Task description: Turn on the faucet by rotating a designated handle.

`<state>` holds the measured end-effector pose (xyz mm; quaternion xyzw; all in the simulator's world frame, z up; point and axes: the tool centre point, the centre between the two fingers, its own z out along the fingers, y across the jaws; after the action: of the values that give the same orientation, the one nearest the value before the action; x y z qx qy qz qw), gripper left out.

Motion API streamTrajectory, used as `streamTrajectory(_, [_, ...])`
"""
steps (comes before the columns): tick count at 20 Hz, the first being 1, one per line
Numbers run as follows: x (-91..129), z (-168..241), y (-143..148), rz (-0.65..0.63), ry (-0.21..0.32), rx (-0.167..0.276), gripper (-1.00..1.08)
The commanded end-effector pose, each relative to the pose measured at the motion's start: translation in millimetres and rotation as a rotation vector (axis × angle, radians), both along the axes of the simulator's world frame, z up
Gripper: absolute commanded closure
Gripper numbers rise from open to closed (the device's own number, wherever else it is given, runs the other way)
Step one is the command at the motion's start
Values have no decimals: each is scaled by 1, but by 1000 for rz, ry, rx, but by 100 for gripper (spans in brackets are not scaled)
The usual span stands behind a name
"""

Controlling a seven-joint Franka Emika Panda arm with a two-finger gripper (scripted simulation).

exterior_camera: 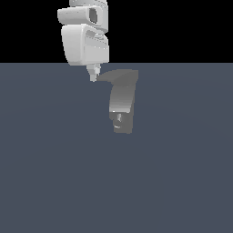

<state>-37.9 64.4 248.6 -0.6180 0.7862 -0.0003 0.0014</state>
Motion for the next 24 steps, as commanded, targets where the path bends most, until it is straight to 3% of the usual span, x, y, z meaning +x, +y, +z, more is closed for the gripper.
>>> streamTrajectory(1, [-8, 0, -7, -5, 2, -1, 108])
streamTrajectory(4, [-8, 0, -4, 1, 1, 0, 108])
streamTrajectory(24, [-39, 0, -106, -4, 2, -1, 108])
